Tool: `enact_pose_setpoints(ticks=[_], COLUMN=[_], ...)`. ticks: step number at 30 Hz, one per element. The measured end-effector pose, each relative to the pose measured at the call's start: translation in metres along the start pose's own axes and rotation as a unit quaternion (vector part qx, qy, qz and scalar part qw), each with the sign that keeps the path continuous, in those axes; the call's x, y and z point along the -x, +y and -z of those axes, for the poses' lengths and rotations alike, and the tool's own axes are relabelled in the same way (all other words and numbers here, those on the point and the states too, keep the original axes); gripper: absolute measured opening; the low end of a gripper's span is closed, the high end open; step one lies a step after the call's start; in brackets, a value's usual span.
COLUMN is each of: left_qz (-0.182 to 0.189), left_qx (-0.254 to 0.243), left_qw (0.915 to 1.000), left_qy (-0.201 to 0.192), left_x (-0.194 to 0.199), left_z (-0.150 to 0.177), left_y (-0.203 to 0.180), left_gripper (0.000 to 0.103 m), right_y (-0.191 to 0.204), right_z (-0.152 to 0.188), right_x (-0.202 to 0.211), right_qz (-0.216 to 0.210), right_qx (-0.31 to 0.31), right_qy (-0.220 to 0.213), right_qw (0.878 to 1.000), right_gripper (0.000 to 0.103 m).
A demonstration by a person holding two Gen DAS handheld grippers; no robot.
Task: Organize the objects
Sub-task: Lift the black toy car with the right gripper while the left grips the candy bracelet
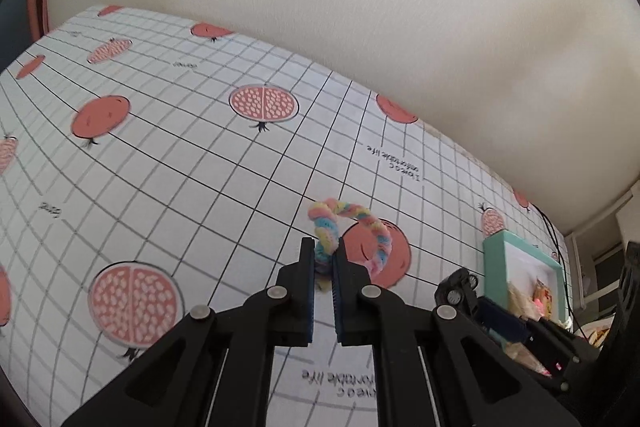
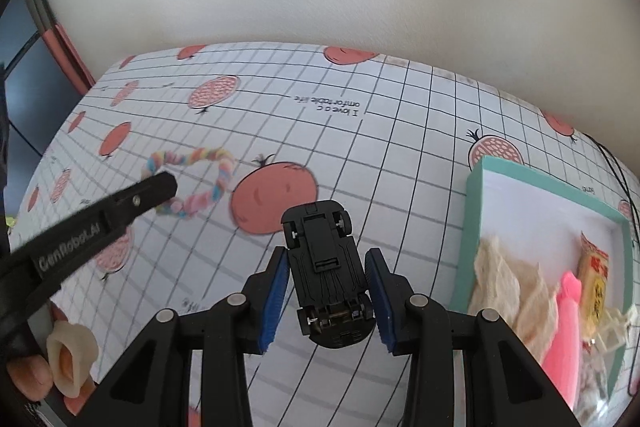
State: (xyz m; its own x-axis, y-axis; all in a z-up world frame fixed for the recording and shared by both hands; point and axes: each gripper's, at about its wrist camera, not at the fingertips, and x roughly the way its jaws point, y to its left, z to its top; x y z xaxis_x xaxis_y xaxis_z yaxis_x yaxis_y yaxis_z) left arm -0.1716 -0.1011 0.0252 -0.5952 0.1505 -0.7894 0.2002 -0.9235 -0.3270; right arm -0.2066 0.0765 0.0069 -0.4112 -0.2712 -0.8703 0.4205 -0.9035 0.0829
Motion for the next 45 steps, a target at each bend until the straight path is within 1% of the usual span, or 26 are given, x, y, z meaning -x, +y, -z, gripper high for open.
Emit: enact_pose_setpoints(ticks=[6,9,14,16,20,26,34,36,41,45], left_qz=[-0.021,-0.035,-0.041,-0.044,-0.045,-0.04,-0.035,-0.037,-0.031,-0.019], left_qx=[-0.019,-0.031,-0.048,-0.049,-0.048,-0.045,-0.072,-0.088,-0.11,-0.105], left_qw=[0.9995,0.9988,0.9978,0.9977,0.9977,0.9981,0.9966,0.9952,0.9931,0.994], left_qy=[-0.011,-0.016,-0.017,-0.016,-0.015,-0.013,-0.019,-0.023,-0.028,-0.022], left_x=[0.044,0.068,0.101,0.108,0.123,0.132,0.141,0.141,0.141,0.138], left_z=[0.005,0.013,0.034,0.041,0.061,0.083,0.108,0.112,0.12,0.124], left_y=[-0.011,-0.017,-0.03,-0.033,-0.043,-0.05,-0.068,-0.075,-0.089,-0.094], left_gripper=[0.007,0.007,0.007,0.007,0.007,0.007,0.007,0.007,0.007,0.007], right_y=[0.002,-0.001,-0.01,-0.013,-0.018,-0.027,-0.049,-0.056,-0.076,-0.093], right_z=[0.018,0.028,0.045,0.054,0.068,0.08,0.096,0.1,0.105,0.107], right_x=[0.033,0.052,0.082,0.092,0.105,0.118,0.131,0.132,0.135,0.138], right_qz=[-0.006,-0.018,-0.026,-0.034,-0.031,-0.019,-0.006,0.005,0.011,0.011], right_qx=[-0.013,-0.028,-0.053,-0.064,-0.065,-0.062,-0.072,-0.072,-0.082,-0.102], right_qy=[-0.012,-0.021,-0.031,-0.032,-0.032,-0.034,-0.037,-0.034,-0.034,-0.036], right_qw=[1.0,0.999,0.998,0.997,0.997,0.997,0.997,0.997,0.996,0.994], right_gripper=[0.042,0.042,0.042,0.042,0.042,0.042,0.042,0.042,0.042,0.042])
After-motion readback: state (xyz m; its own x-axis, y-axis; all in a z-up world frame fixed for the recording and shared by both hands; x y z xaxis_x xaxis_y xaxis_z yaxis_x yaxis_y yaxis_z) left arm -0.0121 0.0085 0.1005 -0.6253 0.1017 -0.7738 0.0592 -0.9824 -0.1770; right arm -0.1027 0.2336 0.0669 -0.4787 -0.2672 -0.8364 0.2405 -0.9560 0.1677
